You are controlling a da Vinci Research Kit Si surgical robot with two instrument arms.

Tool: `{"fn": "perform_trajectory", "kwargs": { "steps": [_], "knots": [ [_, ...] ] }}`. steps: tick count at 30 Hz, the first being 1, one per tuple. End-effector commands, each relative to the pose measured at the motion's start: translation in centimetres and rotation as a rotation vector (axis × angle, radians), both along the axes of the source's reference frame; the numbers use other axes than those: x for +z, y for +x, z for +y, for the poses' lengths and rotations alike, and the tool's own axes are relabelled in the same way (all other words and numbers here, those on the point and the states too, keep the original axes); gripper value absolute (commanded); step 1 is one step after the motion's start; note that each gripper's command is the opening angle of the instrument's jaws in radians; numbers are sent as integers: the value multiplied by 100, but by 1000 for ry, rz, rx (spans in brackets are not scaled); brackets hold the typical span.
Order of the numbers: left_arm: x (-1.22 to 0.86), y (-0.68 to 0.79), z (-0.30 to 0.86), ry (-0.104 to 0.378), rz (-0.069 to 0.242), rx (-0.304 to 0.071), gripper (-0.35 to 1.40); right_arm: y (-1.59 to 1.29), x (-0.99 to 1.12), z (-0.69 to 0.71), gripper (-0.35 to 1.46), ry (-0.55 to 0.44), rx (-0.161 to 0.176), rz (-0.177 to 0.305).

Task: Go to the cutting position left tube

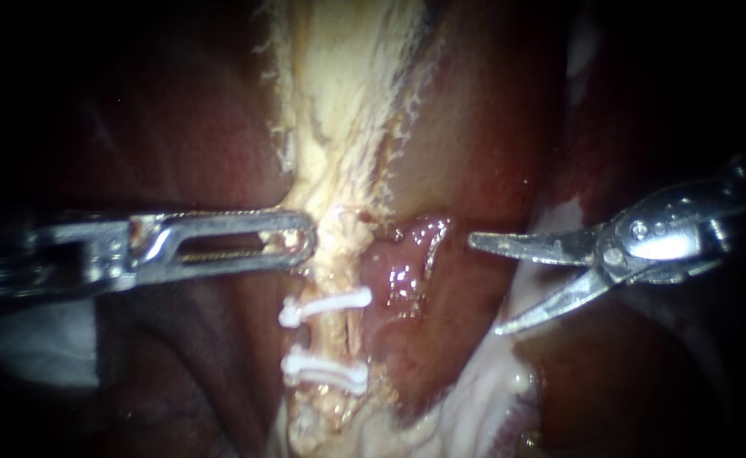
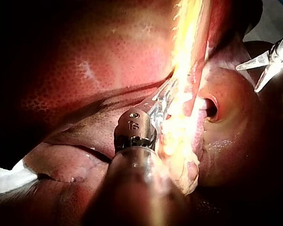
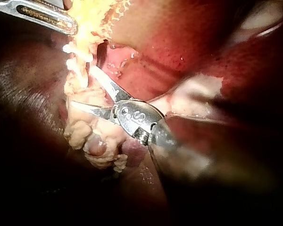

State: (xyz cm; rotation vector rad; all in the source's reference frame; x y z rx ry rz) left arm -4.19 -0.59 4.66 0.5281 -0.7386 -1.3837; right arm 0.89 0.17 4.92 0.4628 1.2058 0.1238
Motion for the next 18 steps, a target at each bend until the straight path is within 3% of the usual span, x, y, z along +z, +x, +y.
{"fn": "perform_trajectory", "kwargs": {
  "steps": [1,4,7,18],
  "knots": [
    [0,0,0,0,0,0,-35,0,0,0,142,1,0,0],
    [-1,1,0,0,0,0,-35,0,1,-2,143,-2,1,-2],
    [-7,7,1,3,-3,3,-35,2,5,-8,143,24,-19,-21],
    [-41,43,5,1,3,-5,-35,49,40,-46,143,154,-81,-48]
  ]
}}
